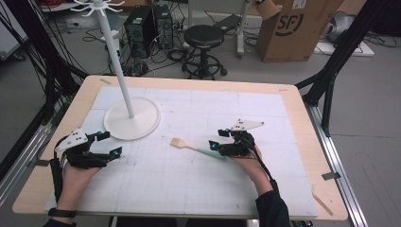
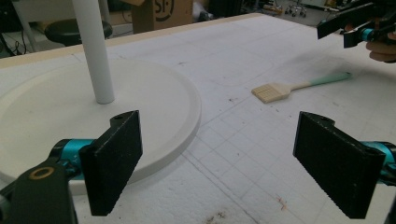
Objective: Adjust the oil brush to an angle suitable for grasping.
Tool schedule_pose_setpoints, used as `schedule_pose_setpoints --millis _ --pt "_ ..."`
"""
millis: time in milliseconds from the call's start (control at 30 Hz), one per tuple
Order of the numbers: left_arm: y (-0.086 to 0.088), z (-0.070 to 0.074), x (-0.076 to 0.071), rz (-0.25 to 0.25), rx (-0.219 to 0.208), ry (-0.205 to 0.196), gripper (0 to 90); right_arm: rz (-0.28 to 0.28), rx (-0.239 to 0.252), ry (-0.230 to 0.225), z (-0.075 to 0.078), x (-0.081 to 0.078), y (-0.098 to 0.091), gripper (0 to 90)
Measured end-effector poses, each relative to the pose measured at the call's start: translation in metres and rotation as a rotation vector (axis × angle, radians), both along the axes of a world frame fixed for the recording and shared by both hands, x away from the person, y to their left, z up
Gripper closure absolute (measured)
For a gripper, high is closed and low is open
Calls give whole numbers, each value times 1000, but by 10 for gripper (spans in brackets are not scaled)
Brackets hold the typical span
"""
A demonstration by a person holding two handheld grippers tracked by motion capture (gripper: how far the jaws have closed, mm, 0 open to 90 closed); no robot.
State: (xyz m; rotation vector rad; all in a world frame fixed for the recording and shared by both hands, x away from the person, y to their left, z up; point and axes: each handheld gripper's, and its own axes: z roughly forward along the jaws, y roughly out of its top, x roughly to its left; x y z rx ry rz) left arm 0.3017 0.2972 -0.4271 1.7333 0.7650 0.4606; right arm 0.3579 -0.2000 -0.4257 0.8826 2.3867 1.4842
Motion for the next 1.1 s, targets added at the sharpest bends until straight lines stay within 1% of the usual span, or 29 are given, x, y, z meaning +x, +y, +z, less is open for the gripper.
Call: schedule_pose_setpoints --millis 333,367,433,600,700,733,900,933,1033,1100 --pt "0 0 0 -2 -2 5 163 69 -76 21 -9 4 27 423" --pt "0 0 0 -2 -2 6 163 79 -82 31 -10 5 31 434" --pt "-1 -1 0 -1 -2 6 163 88 -97 29 -11 6 36 449" --pt "0 0 0 -5 -2 5 163 120 -151 28 -13 9 53 514" --pt "1 0 0 -4 -4 4 163 129 -193 42 -16 11 62 548" --pt "1 0 0 -4 -4 4 163 133 -205 36 -17 12 63 559" --pt "2 1 -1 -6 -4 4 163 135 -251 45 -20 13 67 636" --pt "2 2 -1 -7 -5 4 163 134 -252 45 -20 13 67 647" --pt "3 2 -1 -5 -7 3 163 136 -270 24 -19 12 68 678" --pt "3 2 -1 -3 -6 5 163 153 -276 16 -19 10 69 739"
